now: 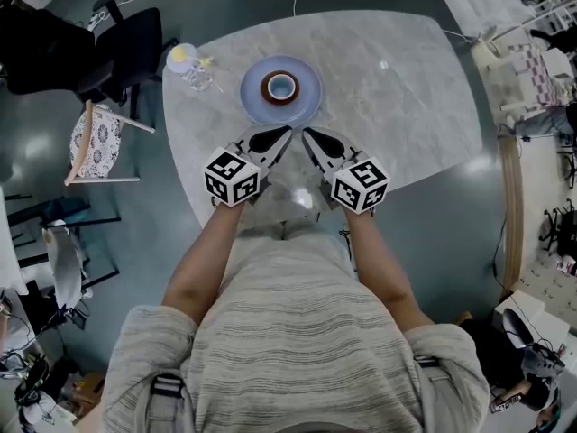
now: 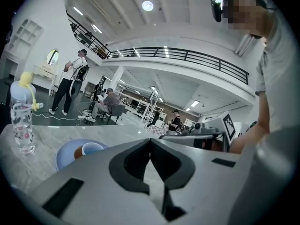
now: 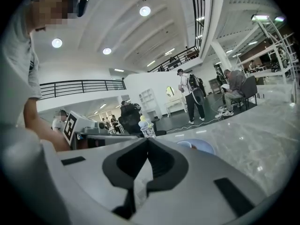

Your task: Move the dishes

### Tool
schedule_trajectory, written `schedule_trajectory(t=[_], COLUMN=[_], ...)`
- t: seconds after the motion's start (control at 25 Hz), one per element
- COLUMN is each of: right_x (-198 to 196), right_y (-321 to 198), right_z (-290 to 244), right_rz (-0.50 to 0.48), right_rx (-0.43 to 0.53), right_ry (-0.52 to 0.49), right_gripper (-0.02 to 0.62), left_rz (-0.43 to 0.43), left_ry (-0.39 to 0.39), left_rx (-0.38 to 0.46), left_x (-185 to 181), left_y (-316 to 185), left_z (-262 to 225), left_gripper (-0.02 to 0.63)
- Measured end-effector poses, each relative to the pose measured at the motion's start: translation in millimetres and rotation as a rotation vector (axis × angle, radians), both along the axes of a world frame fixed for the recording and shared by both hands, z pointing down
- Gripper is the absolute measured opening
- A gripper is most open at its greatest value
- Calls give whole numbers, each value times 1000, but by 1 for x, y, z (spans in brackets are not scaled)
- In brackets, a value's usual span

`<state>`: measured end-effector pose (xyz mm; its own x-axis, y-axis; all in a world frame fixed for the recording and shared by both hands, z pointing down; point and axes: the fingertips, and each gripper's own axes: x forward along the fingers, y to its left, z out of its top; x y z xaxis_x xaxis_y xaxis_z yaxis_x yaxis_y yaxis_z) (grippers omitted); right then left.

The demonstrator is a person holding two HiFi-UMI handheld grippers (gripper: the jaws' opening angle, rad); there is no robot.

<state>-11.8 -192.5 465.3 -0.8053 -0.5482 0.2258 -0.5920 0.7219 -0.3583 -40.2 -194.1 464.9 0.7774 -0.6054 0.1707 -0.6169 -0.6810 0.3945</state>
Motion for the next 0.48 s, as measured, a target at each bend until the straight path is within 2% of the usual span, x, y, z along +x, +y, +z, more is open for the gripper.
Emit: schedule_trajectory(t=[0.48], right_x=[5], right_y=[28], right_z=[-15], right_rz=[-13], right_rx=[25], right_ry=[-14], right_gripper=[18], left_rz=[37], left_ry=[-11], left_rx=[36], left_x=[5], left_y=[23], left_z=[-17], left_gripper=[20])
